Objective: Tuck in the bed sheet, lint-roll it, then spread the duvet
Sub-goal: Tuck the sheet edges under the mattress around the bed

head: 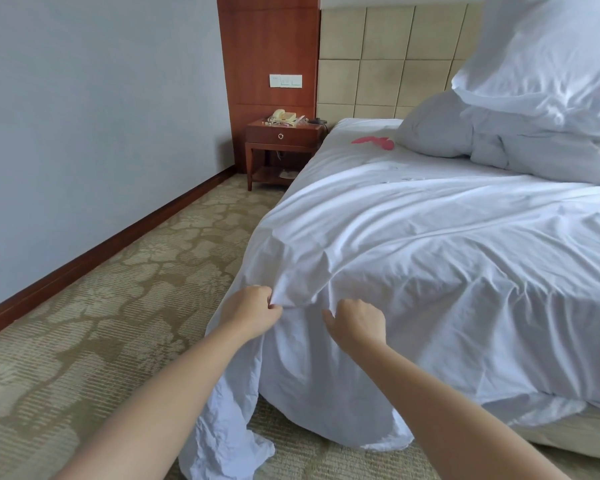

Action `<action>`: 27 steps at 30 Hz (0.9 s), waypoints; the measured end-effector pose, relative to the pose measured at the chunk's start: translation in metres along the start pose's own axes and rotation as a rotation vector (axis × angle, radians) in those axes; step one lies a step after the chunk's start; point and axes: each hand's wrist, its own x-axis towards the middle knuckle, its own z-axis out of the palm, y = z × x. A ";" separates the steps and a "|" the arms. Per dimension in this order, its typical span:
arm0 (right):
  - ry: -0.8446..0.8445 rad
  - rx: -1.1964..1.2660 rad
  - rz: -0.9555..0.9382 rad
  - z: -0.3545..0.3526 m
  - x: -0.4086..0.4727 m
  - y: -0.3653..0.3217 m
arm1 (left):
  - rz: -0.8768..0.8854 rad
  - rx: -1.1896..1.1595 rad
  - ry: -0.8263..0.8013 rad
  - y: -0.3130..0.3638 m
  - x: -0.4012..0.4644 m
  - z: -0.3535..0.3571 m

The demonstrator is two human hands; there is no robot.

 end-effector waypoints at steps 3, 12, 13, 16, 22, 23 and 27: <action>0.003 0.081 0.089 -0.002 0.005 0.001 | 0.020 0.012 -0.007 0.004 0.000 0.001; 0.035 0.273 0.217 0.007 0.025 -0.014 | 0.087 -0.052 0.006 -0.002 0.001 0.006; 0.035 0.280 0.219 0.008 0.028 -0.015 | 0.087 -0.073 0.006 -0.003 0.000 0.007; 0.028 0.219 0.183 0.010 0.028 -0.018 | 0.077 -0.095 0.007 -0.004 -0.001 0.010; -0.182 0.161 0.120 0.007 0.010 0.001 | 0.042 -0.069 0.060 -0.003 0.001 0.019; -0.221 0.230 0.137 0.008 0.007 0.005 | 0.043 -0.062 0.071 -0.001 0.001 0.022; -0.325 0.339 0.065 0.014 -0.009 0.025 | 0.103 -0.083 0.148 0.015 0.000 0.032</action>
